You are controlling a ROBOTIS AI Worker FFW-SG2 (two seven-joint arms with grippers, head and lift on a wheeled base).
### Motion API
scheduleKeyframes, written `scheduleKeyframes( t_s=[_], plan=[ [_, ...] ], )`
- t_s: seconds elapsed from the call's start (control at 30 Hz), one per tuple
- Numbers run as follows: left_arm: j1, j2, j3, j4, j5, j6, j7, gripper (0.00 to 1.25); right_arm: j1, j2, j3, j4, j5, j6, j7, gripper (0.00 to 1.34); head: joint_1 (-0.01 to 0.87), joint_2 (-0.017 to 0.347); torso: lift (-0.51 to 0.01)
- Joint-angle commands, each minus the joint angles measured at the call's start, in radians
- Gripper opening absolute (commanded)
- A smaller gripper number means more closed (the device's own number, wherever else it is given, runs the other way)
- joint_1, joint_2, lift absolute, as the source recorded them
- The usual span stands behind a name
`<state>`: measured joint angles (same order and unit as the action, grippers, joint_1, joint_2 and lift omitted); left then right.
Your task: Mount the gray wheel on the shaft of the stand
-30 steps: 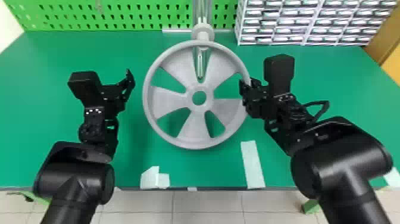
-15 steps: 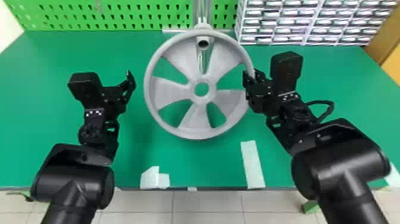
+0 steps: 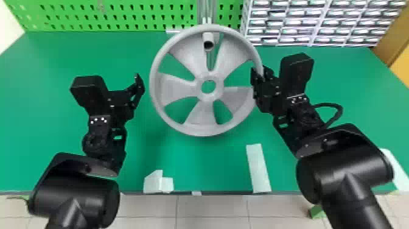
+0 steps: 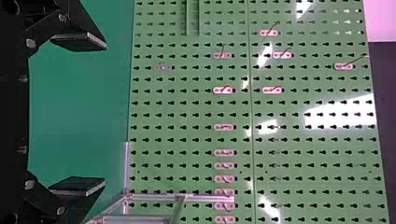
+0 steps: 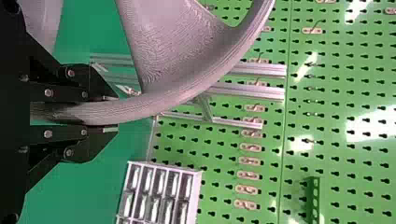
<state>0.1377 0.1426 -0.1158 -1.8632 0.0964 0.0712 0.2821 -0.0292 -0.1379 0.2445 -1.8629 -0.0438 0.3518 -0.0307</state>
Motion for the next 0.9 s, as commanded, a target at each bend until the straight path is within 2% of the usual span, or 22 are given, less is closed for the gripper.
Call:
scheduleKeyframes(
  t_s=[0.0, 0.5, 0.87],
  plan=[
    [0.033, 0.0, -0.018, -0.051, 0.006, 0.012, 0.009, 1.0, -0.003, 0.003, -0.004, 0.018, 0.007, -0.033, 0.0, 0.15, 0.865, 0.052, -0.101],
    [0.111, 0.005, -0.05, -0.192, 0.017, 0.064, 0.023, 1.0, -0.009, 0.006, -0.005, 0.048, 0.01, -0.096, -0.002, 0.15, 0.865, 0.052, -0.101],
    [0.097, 0.028, -0.102, -0.2, 0.06, 0.07, 0.023, 1.0, -0.021, 0.009, 0.001, 0.064, 0.019, -0.125, -0.002, 0.15, 0.865, 0.052, -0.101]
  ],
)
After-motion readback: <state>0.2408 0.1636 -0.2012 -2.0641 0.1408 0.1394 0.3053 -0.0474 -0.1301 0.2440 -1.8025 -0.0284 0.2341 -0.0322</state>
